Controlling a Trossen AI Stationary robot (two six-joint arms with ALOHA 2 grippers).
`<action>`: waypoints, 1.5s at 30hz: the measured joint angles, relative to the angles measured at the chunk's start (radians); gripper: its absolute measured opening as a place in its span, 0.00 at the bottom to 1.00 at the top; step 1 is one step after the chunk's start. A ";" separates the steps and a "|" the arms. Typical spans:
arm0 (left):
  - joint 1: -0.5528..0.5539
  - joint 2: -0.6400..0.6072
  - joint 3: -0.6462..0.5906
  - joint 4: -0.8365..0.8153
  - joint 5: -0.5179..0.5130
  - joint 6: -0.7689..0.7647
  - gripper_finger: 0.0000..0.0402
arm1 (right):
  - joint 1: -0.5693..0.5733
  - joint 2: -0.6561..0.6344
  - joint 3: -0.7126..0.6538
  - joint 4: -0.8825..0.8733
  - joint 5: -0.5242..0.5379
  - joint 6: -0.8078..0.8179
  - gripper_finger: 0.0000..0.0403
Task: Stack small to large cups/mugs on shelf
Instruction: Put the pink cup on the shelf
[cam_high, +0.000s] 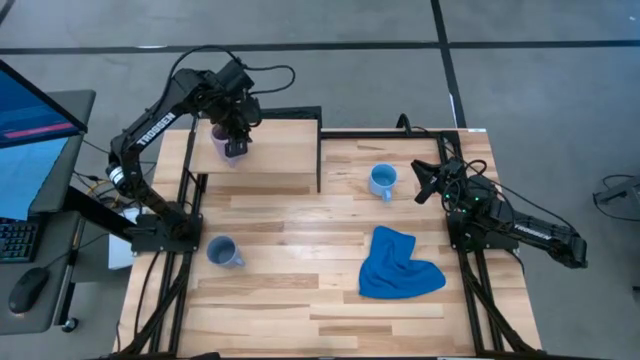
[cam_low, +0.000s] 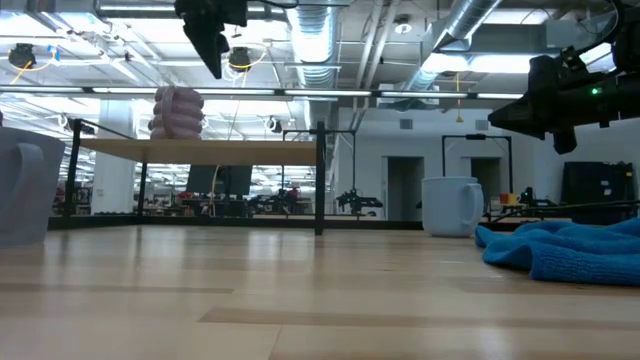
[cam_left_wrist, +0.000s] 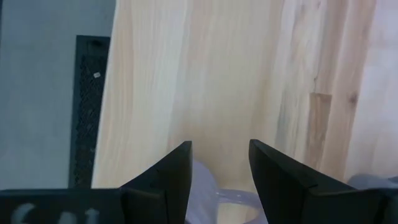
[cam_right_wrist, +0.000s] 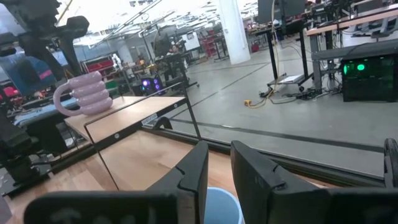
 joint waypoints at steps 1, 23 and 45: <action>0.000 0.000 0.000 0.000 0.014 -0.002 0.38 | 0.000 0.000 0.000 0.000 0.000 0.000 0.23; 0.007 0.066 -0.001 -0.062 -0.114 -0.068 0.38 | 0.000 0.000 0.000 0.001 0.000 0.000 0.23; 0.006 0.066 0.000 -0.063 -0.136 -0.148 0.38 | 0.000 0.000 0.000 0.001 0.000 0.000 0.23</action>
